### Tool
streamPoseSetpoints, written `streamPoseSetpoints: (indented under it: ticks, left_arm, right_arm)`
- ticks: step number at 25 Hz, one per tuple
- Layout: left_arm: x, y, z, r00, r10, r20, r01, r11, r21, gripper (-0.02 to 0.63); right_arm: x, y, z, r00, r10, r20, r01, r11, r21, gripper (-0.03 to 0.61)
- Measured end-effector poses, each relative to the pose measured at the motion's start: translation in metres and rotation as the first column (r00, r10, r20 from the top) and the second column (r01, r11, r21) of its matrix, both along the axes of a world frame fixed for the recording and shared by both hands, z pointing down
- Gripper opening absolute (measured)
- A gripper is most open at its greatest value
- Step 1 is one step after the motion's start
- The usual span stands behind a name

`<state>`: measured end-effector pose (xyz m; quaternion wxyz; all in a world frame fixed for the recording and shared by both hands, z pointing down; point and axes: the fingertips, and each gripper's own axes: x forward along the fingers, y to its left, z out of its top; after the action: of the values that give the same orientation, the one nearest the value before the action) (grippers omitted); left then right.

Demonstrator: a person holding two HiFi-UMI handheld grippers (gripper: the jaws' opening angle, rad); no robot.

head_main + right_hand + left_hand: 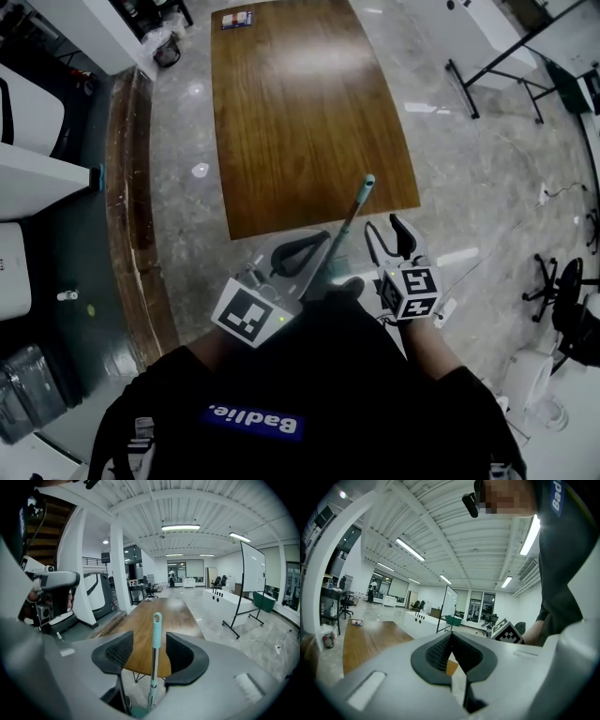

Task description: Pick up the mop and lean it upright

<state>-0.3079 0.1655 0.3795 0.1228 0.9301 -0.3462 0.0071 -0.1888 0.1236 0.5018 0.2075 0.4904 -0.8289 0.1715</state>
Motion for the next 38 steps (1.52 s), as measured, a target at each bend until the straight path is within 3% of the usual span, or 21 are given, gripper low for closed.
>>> streamPoseSetpoints:
  ticks: [12, 24, 31, 38]
  left_arm:
    - [0.002, -0.004, 0.004, 0.999, -0.037, 0.031, 0.037, 0.999, -0.02, 0.017]
    - [-0.021, -0.003, 0.017, 0.997, -0.061, 0.044, 0.064, 0.996, -0.055, 0.017]
    - [-0.033, -0.001, 0.021, 0.995, -0.08, 0.051, 0.084, 0.994, -0.064, 0.017]
    - [-0.04, 0.003, 0.021, 0.994, -0.094, 0.055, 0.097, 0.993, -0.066, 0.017]
  right_arm:
    - [-0.006, -0.036, 0.041, 0.999, -0.046, -0.014, 0.044, 0.995, -0.091, 0.278]
    - [-0.019, -0.067, 0.079, 0.999, -0.034, -0.039, 0.027, 0.988, -0.15, 0.279]
    - [-0.026, -0.072, 0.089, 0.999, -0.03, -0.029, 0.025, 0.986, -0.162, 0.267]
    - [-0.029, -0.074, 0.092, 0.999, -0.018, -0.033, 0.012, 0.987, -0.161, 0.213]
